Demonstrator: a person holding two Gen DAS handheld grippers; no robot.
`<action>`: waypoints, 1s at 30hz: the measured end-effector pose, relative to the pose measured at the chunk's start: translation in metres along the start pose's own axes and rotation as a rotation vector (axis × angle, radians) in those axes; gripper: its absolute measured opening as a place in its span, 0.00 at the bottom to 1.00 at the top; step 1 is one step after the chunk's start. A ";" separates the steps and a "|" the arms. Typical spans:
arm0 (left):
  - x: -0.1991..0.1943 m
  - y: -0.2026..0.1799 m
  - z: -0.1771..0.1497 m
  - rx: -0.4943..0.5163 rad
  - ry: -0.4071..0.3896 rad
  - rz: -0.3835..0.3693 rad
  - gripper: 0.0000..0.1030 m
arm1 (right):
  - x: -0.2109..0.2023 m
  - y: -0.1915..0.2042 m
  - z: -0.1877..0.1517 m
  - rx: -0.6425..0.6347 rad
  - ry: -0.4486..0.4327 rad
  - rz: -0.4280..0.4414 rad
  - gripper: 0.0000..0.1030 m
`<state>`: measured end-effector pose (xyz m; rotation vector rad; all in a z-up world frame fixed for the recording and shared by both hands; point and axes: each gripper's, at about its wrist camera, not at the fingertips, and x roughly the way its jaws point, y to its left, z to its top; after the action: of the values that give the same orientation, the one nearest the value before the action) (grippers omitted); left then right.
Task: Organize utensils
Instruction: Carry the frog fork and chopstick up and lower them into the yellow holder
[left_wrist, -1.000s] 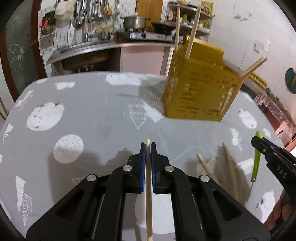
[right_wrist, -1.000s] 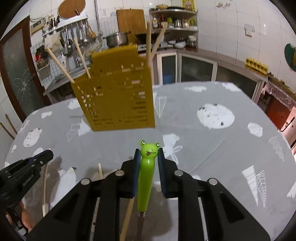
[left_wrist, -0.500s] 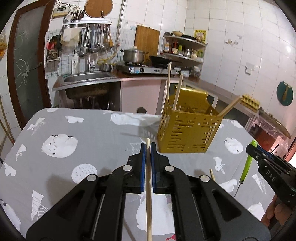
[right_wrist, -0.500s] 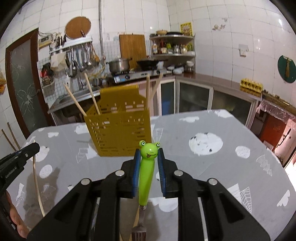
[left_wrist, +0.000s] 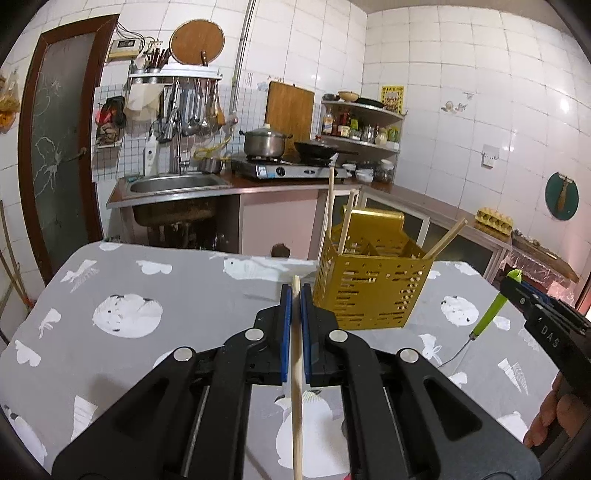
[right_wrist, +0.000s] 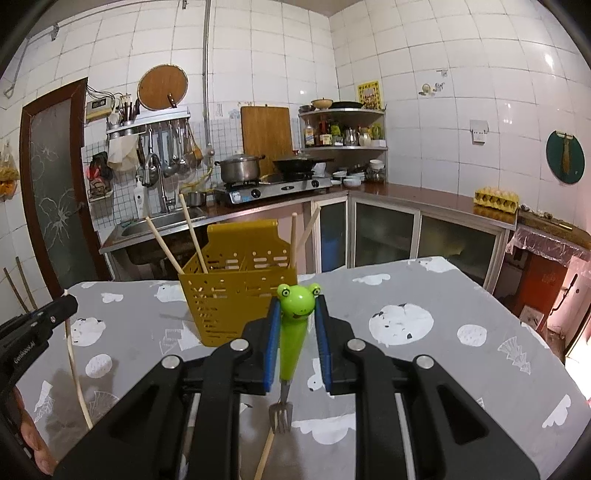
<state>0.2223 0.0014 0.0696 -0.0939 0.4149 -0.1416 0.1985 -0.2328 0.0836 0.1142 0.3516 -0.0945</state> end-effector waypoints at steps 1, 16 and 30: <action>-0.001 0.000 0.002 0.000 -0.008 -0.003 0.04 | 0.000 0.000 0.001 -0.001 -0.003 -0.001 0.18; -0.006 -0.003 0.022 0.009 -0.078 -0.032 0.04 | 0.000 -0.002 0.020 -0.014 -0.040 -0.003 0.18; -0.004 -0.017 0.048 0.016 -0.123 -0.066 0.04 | 0.008 -0.008 0.031 -0.014 -0.050 -0.005 0.18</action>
<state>0.2364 -0.0115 0.1174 -0.1002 0.2885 -0.2033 0.2156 -0.2447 0.1086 0.0966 0.3029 -0.0997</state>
